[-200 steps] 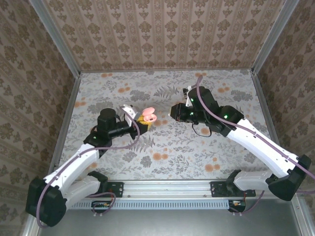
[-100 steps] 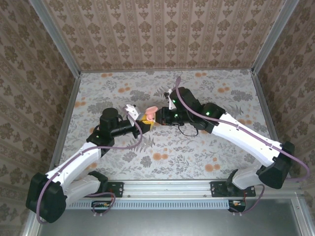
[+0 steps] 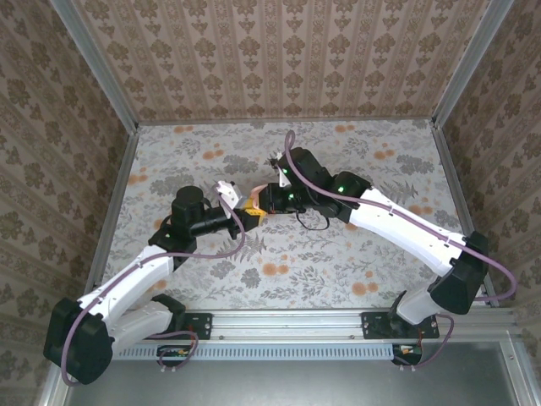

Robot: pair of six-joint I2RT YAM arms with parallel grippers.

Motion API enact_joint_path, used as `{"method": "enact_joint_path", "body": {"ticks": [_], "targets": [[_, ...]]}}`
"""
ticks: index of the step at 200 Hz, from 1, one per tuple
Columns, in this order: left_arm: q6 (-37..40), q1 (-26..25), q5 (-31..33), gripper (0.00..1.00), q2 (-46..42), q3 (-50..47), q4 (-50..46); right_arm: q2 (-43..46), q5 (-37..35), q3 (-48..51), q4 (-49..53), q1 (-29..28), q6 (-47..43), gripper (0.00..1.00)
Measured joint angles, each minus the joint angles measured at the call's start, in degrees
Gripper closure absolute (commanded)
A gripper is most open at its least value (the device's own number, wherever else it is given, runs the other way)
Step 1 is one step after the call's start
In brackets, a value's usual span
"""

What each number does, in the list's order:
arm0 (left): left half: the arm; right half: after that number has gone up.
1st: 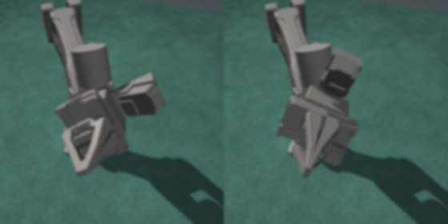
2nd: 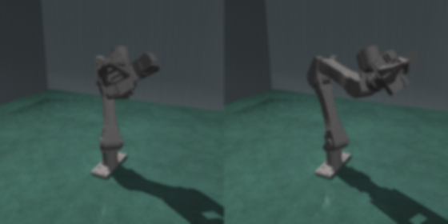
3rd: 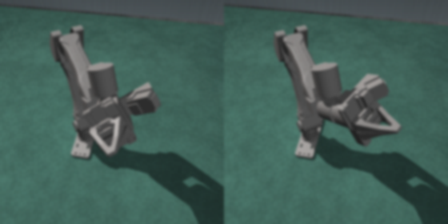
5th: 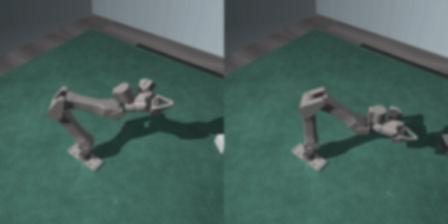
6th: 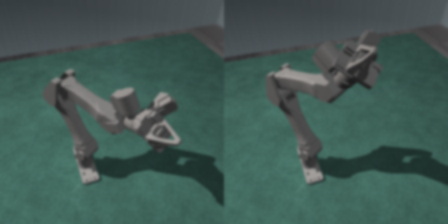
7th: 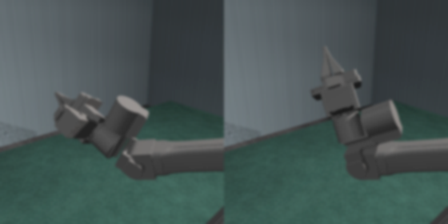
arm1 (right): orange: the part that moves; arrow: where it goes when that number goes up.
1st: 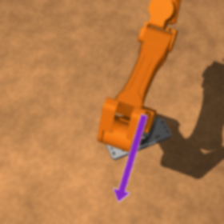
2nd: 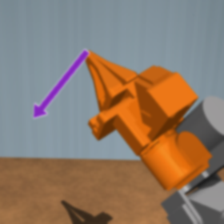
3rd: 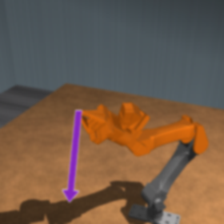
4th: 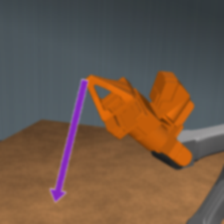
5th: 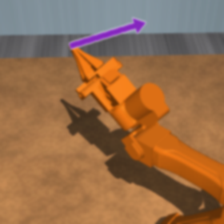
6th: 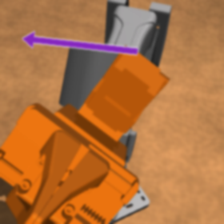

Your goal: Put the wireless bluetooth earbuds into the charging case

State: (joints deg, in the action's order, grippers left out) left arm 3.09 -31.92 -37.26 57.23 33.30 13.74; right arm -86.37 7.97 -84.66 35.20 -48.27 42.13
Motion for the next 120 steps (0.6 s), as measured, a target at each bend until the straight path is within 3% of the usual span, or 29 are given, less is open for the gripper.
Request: {"method": "enact_joint_path", "body": {"ticks": [120], "targets": [[0.2, -1.0, 0.0, 0.83, 0.0, 0.0, -0.5, -1.9, -3.1, -2.6, 2.4, -0.5, -1.7, 0.83]]}}
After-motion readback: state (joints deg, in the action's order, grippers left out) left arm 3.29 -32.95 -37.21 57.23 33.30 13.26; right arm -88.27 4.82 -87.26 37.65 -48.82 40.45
